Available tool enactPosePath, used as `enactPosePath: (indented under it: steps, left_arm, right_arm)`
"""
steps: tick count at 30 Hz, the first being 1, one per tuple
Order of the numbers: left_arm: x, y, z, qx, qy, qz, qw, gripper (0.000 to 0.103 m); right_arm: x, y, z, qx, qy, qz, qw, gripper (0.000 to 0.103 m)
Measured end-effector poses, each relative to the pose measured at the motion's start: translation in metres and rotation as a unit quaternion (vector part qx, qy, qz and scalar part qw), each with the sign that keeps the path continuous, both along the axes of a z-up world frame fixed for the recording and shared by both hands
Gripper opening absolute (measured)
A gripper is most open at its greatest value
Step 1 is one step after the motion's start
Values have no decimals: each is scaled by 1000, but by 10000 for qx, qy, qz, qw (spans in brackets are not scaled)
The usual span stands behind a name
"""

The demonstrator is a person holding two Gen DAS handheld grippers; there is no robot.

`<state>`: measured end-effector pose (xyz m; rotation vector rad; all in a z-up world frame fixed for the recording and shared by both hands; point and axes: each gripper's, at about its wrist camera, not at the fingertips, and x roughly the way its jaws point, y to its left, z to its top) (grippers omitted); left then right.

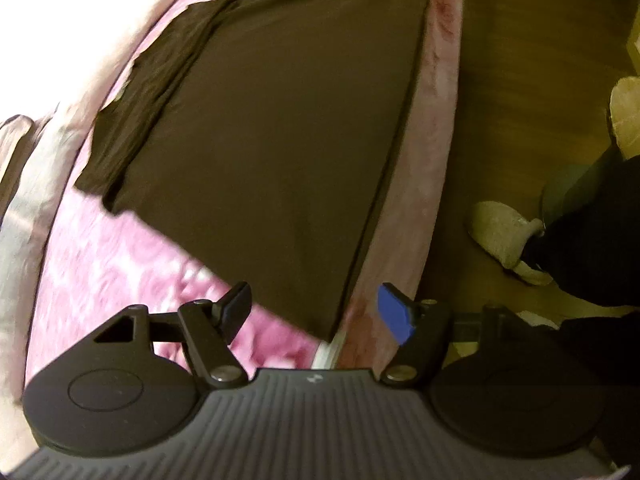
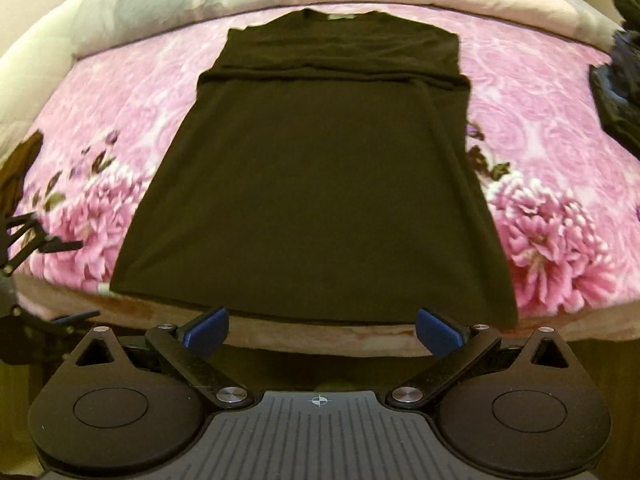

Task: Fold clothes
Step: 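Move both grippers to the shirt hem and grasp its two corners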

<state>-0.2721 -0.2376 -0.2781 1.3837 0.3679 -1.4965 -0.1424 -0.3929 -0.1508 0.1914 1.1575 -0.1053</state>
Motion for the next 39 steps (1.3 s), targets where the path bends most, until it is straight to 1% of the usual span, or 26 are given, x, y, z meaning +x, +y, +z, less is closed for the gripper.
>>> enactPosePath:
  steps: [2,6,8,9,10,11,13,17,18,20,23,27,31,32,33,35,36,38,39]
  left_arm:
    - [-8,-7,-16,-13,9,-101,9999,51]
    - [-20,-21,-42,-43,41,-238,9997,46]
    - [-23,-26,-47,-53,12,-262,9996,36]
    - [-23,-28,-48,-45,13,-255,9997,36]
    - [-22,-30,-49,-38,7,-239,9997,35]
    - [-20,-32,-47,-26,32,-194,9998,32]
    - [-13,-36,-42,4,133,-66,9999,31]
    - [5,-45,-28,46,456,260,9986,23]
    - [8,-46,-26,46,469,293,9985,22]
    - [13,-49,-25,64,466,335,9983,9]
    - [19,-52,-23,125,552,399,9976,3]
    - [24,-51,-18,79,612,390,9973,4]
    - [21,-37,-17,66,609,237,9978,12]
    - [19,-33,-18,81,595,175,9980,15]
    - [17,-30,-19,98,575,115,9982,17]
    - [12,-25,-21,107,551,41,9984,22]
    - [10,-24,-22,96,540,20,9985,24]
    - [5,-22,-25,63,519,-24,9986,31]
    - [4,-22,-26,52,516,-34,9987,31]
  right_arm:
    - [1,-4,-9,-3,50,69,10000,102]
    - [3,-15,-26,33,189,118,9997,102]
    - [5,-21,-33,29,249,104,9996,102]
    - [5,-23,-35,49,269,75,9996,102]
    - [5,-26,-36,73,282,42,9996,102]
    - [6,-28,-37,102,288,17,9995,102]
    - [7,-30,-36,140,286,3,9995,102]
    - [10,-29,-34,192,250,31,9995,102]
    - [11,-28,-35,200,241,46,9995,102]
    - [14,-24,-37,207,226,106,9995,102]
    - [19,-14,-41,164,158,387,9990,102]
    - [22,11,-50,17,0,1107,9939,102]
    - [20,33,-68,0,-22,1620,9868,102]
    - [20,38,-72,-20,-28,1748,9846,102]
    - [18,44,-78,-140,-33,1953,9806,102]
    - [15,58,-89,-539,-44,2470,9675,102]
    - [13,65,-96,-809,-71,2744,9582,102]
    - [10,77,-112,-1346,-136,3242,9363,102]
    - [8,81,-120,-1595,-165,3468,9241,102]
